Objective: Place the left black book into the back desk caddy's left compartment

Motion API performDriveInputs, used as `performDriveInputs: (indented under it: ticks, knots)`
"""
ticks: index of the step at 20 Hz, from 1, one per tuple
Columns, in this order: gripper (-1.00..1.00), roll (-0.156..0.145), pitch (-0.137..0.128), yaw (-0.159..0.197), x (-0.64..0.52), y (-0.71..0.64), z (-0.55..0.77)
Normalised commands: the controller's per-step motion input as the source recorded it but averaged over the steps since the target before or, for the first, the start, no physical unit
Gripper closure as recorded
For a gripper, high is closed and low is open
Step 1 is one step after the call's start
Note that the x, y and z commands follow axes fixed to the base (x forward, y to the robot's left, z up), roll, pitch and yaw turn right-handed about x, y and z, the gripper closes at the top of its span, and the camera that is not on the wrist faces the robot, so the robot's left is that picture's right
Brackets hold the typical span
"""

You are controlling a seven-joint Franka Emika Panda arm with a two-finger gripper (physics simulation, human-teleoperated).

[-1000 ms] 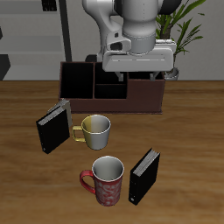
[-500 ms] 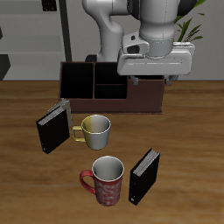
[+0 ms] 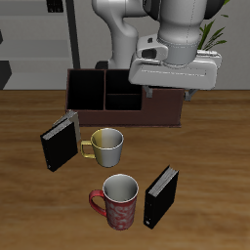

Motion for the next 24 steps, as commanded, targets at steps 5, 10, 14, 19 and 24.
performDriveInputs:
  ticks: [5,10,14,19,24]
  knots:
    - [-1.00,-0.026,0.014,-0.094,0.34,0.05,-0.02]
    - [-1.00,-0.008,0.010,-0.059,0.23,0.11,-0.02]
    - [-1.00,-0.016,0.004,-0.065,0.33,0.14,-0.03]
    - [-1.00,-0.014,-0.016,-0.055,0.21,0.10,-0.06]
    - [-1.00,0.004,-0.029,-0.027,0.16,0.02,-0.09]
